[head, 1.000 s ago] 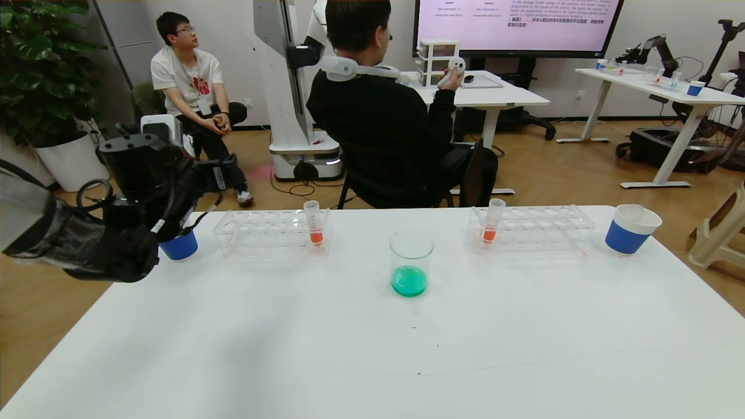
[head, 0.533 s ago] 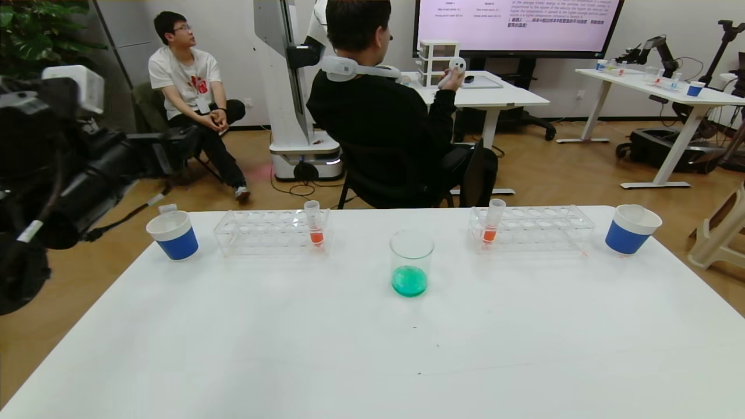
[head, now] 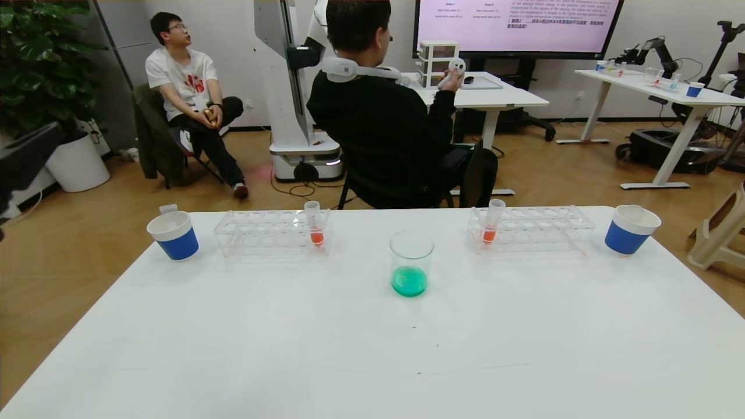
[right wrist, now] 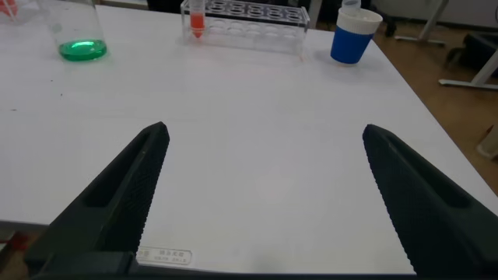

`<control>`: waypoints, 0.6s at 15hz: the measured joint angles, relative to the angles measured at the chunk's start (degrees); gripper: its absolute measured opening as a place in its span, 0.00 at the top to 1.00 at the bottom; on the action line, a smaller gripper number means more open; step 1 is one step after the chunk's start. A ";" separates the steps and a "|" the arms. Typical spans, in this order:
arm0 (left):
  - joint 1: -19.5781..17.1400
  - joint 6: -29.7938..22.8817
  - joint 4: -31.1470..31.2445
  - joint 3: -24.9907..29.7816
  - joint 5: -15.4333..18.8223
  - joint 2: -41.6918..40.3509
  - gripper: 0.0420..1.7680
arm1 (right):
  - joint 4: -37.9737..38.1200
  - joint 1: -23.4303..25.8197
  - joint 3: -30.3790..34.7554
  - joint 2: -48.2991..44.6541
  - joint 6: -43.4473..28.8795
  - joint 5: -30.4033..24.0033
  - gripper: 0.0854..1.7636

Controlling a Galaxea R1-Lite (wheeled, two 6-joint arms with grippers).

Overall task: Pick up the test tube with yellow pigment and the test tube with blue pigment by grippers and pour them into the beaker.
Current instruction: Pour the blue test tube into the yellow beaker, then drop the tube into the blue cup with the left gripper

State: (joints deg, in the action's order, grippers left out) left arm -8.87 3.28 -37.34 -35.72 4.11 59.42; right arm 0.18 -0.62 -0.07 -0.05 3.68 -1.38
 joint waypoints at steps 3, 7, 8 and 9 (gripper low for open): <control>1.46 -1.79 11.76 2.90 6.12 -15.21 0.01 | 0.00 0.00 0.00 0.00 0.00 0.00 0.02; 3.45 -2.95 26.67 4.35 13.12 -33.68 0.01 | 0.00 0.00 0.00 0.00 0.01 0.00 0.02; 4.58 -3.10 29.29 4.47 13.86 -37.40 0.01 | 0.00 0.00 0.00 0.00 0.01 0.00 0.02; 6.03 -3.10 31.67 4.58 14.19 -40.85 0.01 | 0.00 0.00 0.00 0.00 0.00 0.00 0.02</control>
State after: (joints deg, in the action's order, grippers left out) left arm -2.84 0.18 -5.67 -31.13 18.30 18.57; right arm 0.18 -0.62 -0.07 -0.05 3.68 -1.38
